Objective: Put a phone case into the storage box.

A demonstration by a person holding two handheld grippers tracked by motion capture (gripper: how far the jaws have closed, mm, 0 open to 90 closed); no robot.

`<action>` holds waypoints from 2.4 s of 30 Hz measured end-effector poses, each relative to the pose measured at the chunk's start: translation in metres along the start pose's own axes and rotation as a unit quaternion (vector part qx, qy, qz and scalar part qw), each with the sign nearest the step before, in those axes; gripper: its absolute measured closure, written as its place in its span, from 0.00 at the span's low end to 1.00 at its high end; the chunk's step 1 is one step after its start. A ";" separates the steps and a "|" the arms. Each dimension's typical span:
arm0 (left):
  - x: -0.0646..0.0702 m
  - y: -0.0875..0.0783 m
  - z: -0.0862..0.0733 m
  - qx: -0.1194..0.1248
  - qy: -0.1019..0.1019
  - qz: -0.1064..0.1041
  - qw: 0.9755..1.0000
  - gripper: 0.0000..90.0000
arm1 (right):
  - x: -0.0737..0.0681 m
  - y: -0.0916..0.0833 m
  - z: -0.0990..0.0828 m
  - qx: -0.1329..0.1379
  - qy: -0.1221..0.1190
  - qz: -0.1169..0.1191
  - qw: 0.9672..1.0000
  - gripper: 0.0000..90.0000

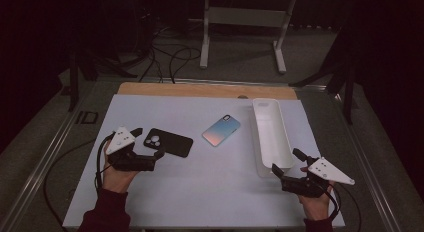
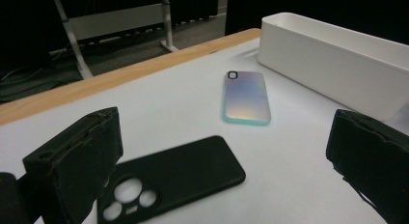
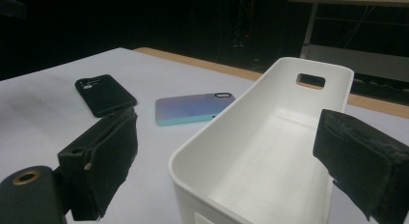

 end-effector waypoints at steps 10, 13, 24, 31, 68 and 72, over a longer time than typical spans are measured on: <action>0.007 0.026 0.014 -0.009 0.007 -0.005 1.000 0.00 | 0.002 -0.001 -0.001 -0.002 0.000 -0.005 1.000 0.09; 0.008 0.030 0.015 -0.008 0.008 -0.005 1.000 0.00 | 0.002 -0.001 -0.001 -0.002 0.000 -0.005 1.000 0.09; 0.017 0.060 0.023 -0.010 0.019 -0.006 1.000 0.00 | 0.002 0.000 -0.001 -0.004 0.000 -0.006 1.000 0.09; 0.021 0.077 0.026 -0.019 0.023 -0.007 1.000 0.00 | 0.002 -0.001 -0.001 -0.003 0.003 -0.007 1.000 0.09; 0.029 0.160 0.035 -0.099 0.037 -0.001 0.994 0.00 | 0.001 -0.001 0.000 -0.005 -0.003 -0.009 1.000 0.09; 0.029 0.168 0.035 -0.105 0.036 -0.012 0.994 0.00 | 0.002 -0.002 0.001 -0.003 -0.003 -0.011 1.000 0.09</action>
Point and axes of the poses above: each handheld gripper's, and its own axes: y roughly forward along the jaws, z roughly out of its top, x roughly to its right, the point moved 5 cm from there along y, roughly forward along the jaws, and after that the axes turned 12 degrees about -y, right-handed, at the moved point
